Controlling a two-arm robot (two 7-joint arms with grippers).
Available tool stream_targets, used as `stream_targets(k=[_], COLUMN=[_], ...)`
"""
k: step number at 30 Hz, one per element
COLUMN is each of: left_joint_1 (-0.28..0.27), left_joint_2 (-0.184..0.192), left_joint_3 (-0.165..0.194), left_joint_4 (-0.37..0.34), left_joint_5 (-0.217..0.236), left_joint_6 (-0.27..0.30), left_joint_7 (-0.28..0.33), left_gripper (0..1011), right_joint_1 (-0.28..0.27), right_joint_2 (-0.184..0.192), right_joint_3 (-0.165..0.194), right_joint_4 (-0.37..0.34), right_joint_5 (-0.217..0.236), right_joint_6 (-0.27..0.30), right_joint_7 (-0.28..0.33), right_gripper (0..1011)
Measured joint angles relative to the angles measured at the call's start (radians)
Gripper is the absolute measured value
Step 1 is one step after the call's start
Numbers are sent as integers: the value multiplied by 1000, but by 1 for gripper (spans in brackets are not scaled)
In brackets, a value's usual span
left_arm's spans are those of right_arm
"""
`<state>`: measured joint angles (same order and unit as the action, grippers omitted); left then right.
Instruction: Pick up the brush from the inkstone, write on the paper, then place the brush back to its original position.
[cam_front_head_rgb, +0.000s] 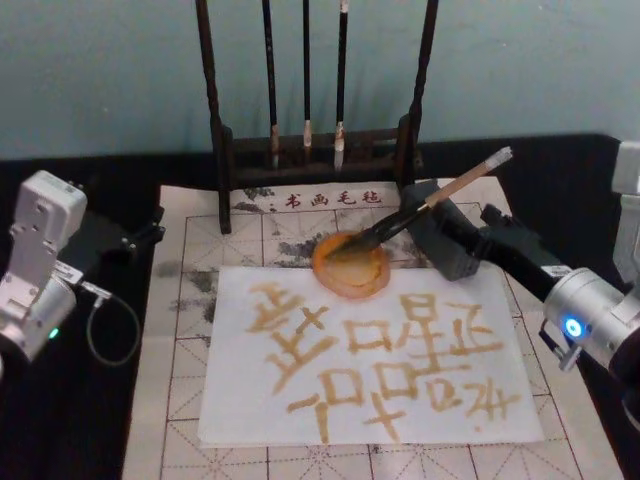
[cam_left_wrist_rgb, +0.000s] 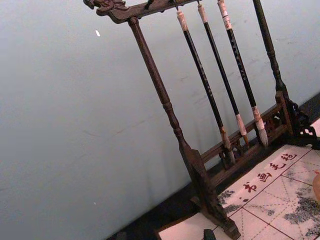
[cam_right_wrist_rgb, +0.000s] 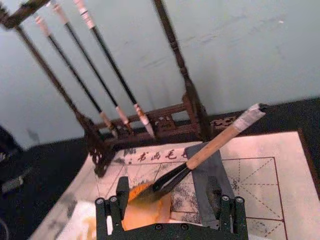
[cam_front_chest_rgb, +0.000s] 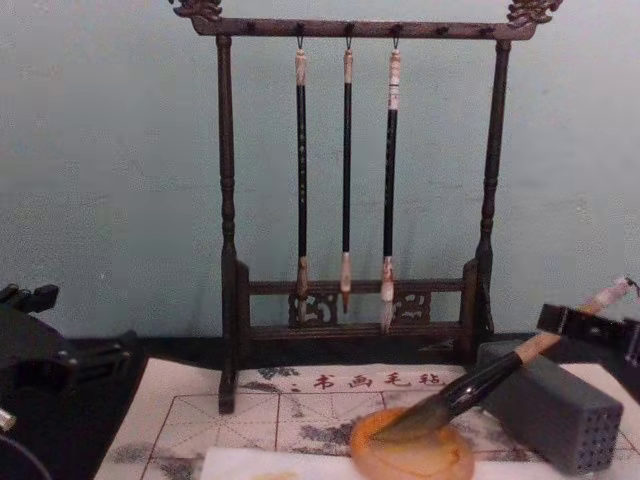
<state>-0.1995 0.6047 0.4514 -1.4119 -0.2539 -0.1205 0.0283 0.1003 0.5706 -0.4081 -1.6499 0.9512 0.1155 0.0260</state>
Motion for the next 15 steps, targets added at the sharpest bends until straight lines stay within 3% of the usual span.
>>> stream_targets(k=[3,7,9,15], left_joint_1=[0,0,0,0], left_joint_2=[0,0,0,0], left_joint_3=[0,0,0,0], left_joint_4=[0,0,0,0], left_joint_5=[0,0,0,0], left_joint_6=[0,0,0,0], left_joint_7=[0,0,0,0], left_gripper=[1001,1001,1001,1001], right_joint_1=[-5,-11,-14,-14], right_joint_2=[14,35,43,48], right_joint_3=[-11,-32,-49,-76], right_joint_4=[-7,-13,-13,3], right_joint_5=[-39,-120,-185,-295], right_joint_6=[-7,-29,-54,-106], right_joint_7=[9,19,22,26], right_gripper=[1000,1000,1000,1000])
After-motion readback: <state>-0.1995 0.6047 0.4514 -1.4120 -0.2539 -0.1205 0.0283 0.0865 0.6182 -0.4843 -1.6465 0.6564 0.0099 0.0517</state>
